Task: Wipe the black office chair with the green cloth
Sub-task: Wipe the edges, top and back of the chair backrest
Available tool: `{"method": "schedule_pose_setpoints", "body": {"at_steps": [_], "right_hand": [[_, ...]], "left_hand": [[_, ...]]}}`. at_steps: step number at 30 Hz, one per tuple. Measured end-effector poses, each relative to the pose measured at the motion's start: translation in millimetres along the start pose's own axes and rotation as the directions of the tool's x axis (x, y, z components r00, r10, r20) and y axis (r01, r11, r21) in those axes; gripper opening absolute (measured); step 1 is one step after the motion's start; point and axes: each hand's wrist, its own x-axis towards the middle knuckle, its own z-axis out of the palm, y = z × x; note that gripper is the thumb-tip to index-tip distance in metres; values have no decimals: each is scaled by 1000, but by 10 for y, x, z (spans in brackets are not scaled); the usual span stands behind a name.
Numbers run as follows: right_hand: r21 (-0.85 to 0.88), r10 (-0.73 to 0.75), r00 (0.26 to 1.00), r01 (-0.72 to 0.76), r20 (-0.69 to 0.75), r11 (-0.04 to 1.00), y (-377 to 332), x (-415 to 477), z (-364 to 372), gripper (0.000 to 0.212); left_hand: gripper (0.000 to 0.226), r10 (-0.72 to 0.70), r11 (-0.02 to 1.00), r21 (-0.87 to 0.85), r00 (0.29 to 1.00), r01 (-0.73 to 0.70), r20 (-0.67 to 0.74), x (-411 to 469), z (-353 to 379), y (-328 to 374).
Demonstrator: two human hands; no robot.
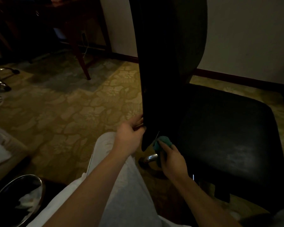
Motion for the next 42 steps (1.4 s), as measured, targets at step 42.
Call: {"method": "schedule_pose_setpoints", "body": {"at_steps": [42], "right_hand": [[166,93,995,-95,17,982,-35,155,-208,47]], "left_hand": [[41,-96,993,60,995,97,-14,14,115,17]]}}
